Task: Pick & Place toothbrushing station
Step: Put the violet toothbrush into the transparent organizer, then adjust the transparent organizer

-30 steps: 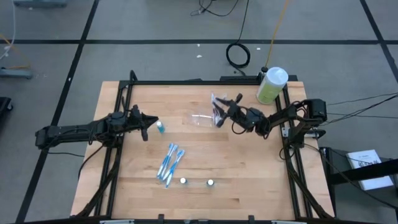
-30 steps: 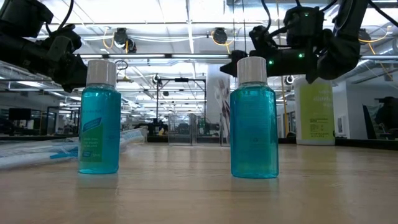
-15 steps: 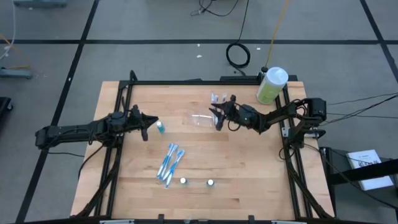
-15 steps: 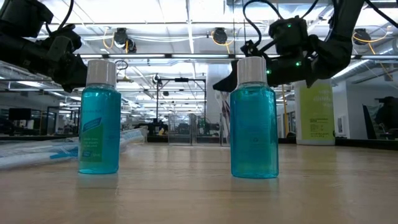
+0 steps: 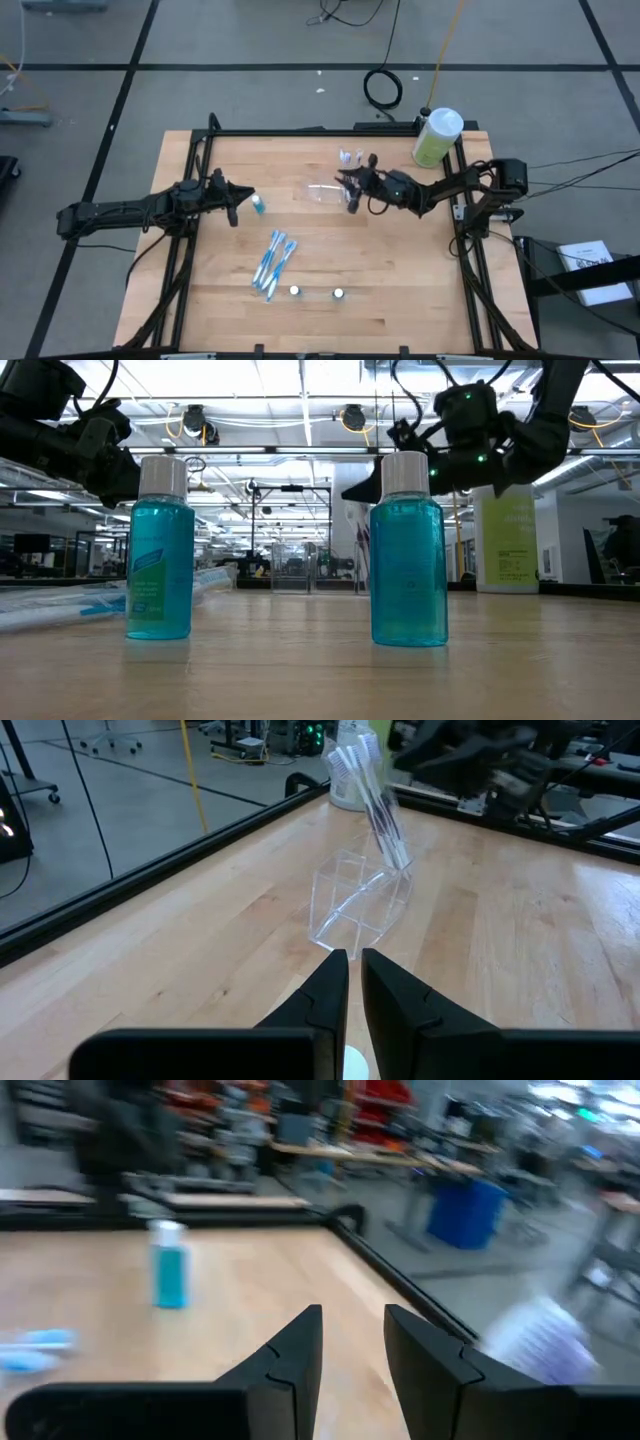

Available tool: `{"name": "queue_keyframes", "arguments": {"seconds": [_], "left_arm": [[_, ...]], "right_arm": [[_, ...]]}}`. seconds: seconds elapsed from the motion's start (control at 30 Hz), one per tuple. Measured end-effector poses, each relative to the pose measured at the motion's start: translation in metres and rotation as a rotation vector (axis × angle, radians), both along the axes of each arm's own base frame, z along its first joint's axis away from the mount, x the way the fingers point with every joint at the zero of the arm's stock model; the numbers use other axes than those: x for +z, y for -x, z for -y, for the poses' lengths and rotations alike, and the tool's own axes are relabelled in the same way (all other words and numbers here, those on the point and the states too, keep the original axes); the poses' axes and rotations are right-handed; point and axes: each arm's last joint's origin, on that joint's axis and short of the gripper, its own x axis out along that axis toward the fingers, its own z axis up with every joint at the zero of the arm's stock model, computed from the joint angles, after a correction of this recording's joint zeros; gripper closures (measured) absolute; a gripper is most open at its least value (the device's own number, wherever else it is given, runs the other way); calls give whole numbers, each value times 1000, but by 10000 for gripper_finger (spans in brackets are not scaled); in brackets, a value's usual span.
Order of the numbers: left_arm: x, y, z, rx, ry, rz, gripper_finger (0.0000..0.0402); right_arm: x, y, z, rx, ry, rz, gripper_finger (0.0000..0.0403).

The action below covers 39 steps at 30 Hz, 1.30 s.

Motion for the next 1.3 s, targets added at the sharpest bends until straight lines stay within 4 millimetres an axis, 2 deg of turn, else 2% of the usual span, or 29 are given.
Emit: {"name": "queue_keyframes", "arguments": {"seconds": [0.13, 0.27, 0.43, 0.53, 0.8, 1.3], "left_arm": [[0, 0, 0, 0, 0, 0, 364], [0, 0, 0, 0, 0, 0, 364], [0, 0, 0, 0, 0, 0, 364], [0, 0, 0, 0, 0, 0, 364], [0, 0, 0, 0, 0, 0, 364], [0, 0, 0, 0, 0, 0, 364]], "right_arm": [[7, 1, -16, 123, 5, -45, 298], [8, 12, -28, 238, -100, -206, 298], [0, 32, -34, 218, -279, -442, 298], [-6, 37, -33, 184, -327, -514, 298], [-19, 34, -25, 98, -303, -555, 298], [-18, 34, -23, 35, -254, -547, 298]]}}
